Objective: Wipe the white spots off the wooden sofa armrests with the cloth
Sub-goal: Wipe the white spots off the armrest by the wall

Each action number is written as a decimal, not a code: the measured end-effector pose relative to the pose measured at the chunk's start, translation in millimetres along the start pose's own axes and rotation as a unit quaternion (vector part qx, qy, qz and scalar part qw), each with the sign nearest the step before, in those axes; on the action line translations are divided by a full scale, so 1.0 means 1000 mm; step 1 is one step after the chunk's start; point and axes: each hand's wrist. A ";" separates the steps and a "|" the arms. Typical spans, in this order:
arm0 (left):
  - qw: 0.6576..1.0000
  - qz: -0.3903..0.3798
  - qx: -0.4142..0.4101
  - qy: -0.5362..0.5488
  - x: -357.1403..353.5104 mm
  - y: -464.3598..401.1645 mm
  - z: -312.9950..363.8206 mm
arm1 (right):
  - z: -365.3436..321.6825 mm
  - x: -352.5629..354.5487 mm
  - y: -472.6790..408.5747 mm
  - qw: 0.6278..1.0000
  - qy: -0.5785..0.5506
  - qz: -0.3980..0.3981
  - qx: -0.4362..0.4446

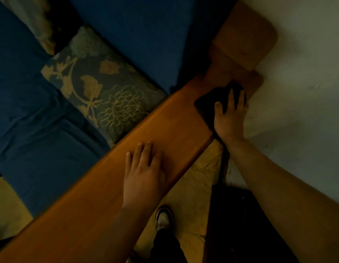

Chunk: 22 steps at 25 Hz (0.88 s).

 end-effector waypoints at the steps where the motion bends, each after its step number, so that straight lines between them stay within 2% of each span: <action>1: 1.000 -0.001 -0.002 -0.002 0.000 -0.008 0.006 | 0.003 0.006 -0.009 1.000 0.007 0.002 0.016; 3: 1.000 0.005 -0.001 -0.002 -0.003 -0.011 0.010 | 0.002 0.010 -0.014 0.999 0.022 0.019 0.035; 6: 0.999 0.034 -0.013 0.004 -0.010 0.010 0.000 | -0.011 -0.008 0.026 1.000 -0.003 0.009 0.014; 10: 0.998 0.049 0.044 0.009 -0.021 0.074 -0.036 | -0.055 -0.061 0.129 0.985 0.118 -0.047 0.119; 14: 0.988 0.067 0.133 0.026 -0.040 0.154 -0.080 | -0.110 -0.116 0.195 0.921 0.244 -0.132 0.272; 17: 0.974 0.079 0.199 0.067 -0.058 0.221 -0.103 | -0.144 -0.155 0.245 0.869 0.278 -0.180 0.366; 20: 0.958 0.095 0.227 0.149 -0.082 0.289 -0.121 | -0.158 -0.195 0.314 0.802 0.289 -0.203 0.483; 21: 0.937 0.105 0.247 0.224 -0.086 0.305 -0.123 | -0.157 -0.202 0.334 0.785 0.285 -0.207 0.509; 22: 0.891 0.118 0.287 0.331 -0.087 0.315 -0.124 | -0.154 -0.207 0.353 0.780 0.272 -0.209 0.522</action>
Point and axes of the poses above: each hand's wrist, its own y-axis away from the middle knuckle, its own x-axis out of the back of the hand, z = x × y, and after that the axes turned 12 degrees about -z, right-handed
